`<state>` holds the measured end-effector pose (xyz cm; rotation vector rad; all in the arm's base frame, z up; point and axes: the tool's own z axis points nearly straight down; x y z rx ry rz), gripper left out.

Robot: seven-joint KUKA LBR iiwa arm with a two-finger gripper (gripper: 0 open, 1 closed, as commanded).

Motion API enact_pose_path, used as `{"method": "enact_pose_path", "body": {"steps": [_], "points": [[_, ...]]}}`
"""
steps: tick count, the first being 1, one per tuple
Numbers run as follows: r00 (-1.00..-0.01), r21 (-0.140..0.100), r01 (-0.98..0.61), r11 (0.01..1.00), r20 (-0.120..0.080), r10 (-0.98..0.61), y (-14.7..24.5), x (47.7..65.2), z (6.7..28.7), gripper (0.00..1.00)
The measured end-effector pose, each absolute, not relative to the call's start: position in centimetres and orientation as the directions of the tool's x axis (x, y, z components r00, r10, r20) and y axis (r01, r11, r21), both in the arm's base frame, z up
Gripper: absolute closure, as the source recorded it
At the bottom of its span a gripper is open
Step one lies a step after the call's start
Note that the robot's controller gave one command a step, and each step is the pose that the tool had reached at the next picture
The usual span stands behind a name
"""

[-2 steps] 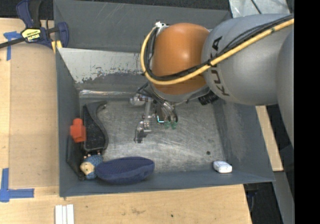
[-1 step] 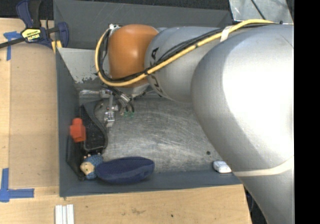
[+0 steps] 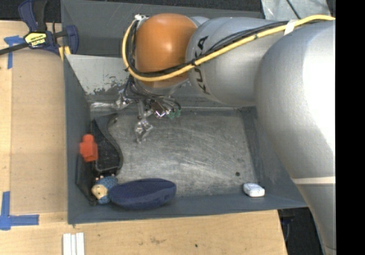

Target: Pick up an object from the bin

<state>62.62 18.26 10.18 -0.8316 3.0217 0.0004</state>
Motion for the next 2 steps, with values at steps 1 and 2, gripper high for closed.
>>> {"method": "enact_pose_path", "body": {"steps": [1,2], "points": [[-0.751,-0.007,-0.661,0.751,-0.003,-0.661,24.4,62.2,11.0,0.0],[-0.2,-0.016,-0.98,0.2,-0.007,-0.98,24.1,61.8,8.9,0.0]]}}
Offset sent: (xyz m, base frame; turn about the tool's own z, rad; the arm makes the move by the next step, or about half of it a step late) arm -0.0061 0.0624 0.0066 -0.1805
